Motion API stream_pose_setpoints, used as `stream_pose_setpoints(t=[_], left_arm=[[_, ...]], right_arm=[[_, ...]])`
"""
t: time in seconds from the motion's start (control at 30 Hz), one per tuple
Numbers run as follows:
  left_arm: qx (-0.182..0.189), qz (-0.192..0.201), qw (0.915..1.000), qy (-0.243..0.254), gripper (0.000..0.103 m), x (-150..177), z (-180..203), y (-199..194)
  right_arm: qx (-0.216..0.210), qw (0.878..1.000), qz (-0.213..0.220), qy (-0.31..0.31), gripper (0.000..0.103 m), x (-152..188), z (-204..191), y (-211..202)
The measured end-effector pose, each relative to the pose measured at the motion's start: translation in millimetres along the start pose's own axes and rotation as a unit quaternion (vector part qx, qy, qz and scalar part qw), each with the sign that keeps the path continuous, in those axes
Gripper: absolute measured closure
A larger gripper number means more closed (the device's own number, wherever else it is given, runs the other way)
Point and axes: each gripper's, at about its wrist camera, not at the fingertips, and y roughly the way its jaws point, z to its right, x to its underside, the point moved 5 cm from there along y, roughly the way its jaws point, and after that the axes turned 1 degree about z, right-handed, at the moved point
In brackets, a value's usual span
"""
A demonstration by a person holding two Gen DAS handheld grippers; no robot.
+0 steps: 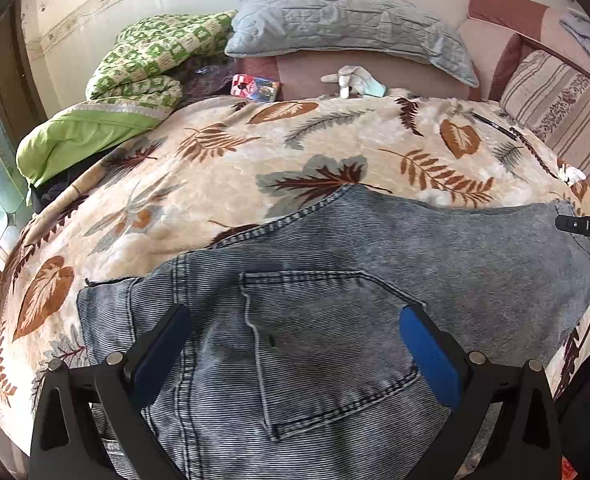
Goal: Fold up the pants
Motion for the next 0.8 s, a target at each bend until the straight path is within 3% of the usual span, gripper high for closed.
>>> stream_pose_setpoints(t=[0.13,0.27,0.33,0.43,0.5,0.53,0.57,0.6,0.63,0.73,0.8], left_arm=[[0.023,-0.028,0.9993,0.006,0.000,1.7,19.2,10.6],[0.040,-0.098,0.9944,-0.002,0.000,14.4,33.3,36.7],[0.027,-0.121,0.9923,0.003,0.000,21.4,37.7,46.5],[0.010,-0.117,0.9927,0.024,0.000,23.2,46.9,46.9],[0.013,-0.116,0.9929,0.022,0.000,23.7,47.7,45.9],[0.014,-0.116,0.9930,0.021,0.000,23.3,47.1,45.2],[0.015,-0.114,0.9931,0.019,0.000,22.9,46.9,44.7],[0.016,-0.112,0.9935,0.017,0.000,21.7,45.8,44.0],[0.019,-0.108,0.9939,0.014,0.000,20.4,45.1,42.2],[0.027,-0.091,0.9955,0.008,0.000,14.9,42.9,35.3],[0.024,-0.072,0.9971,0.009,0.000,10.5,41.4,28.7]], right_arm=[[0.032,0.998,-0.029,0.055,0.097,10.3,46.7,6.0],[0.033,0.995,-0.053,0.072,0.097,21.1,66.4,14.4],[0.032,0.996,-0.049,0.065,0.097,22.1,66.4,12.9],[0.021,0.996,-0.046,0.074,0.093,23.7,67.0,12.1],[-0.003,0.995,-0.043,0.088,0.083,23.5,66.3,13.5],[-0.025,0.995,-0.041,0.089,0.066,23.4,64.6,13.7],[-0.059,0.994,-0.035,0.088,0.036,21.6,59.8,14.2],[-0.088,0.992,-0.030,0.083,0.024,20.7,53.0,13.9],[-0.087,0.993,-0.030,0.076,0.017,20.8,47.4,13.7],[-0.035,0.999,-0.021,0.032,0.017,20.2,33.1,8.8],[-0.038,0.999,0.003,0.024,0.017,14.0,28.8,-3.1]])
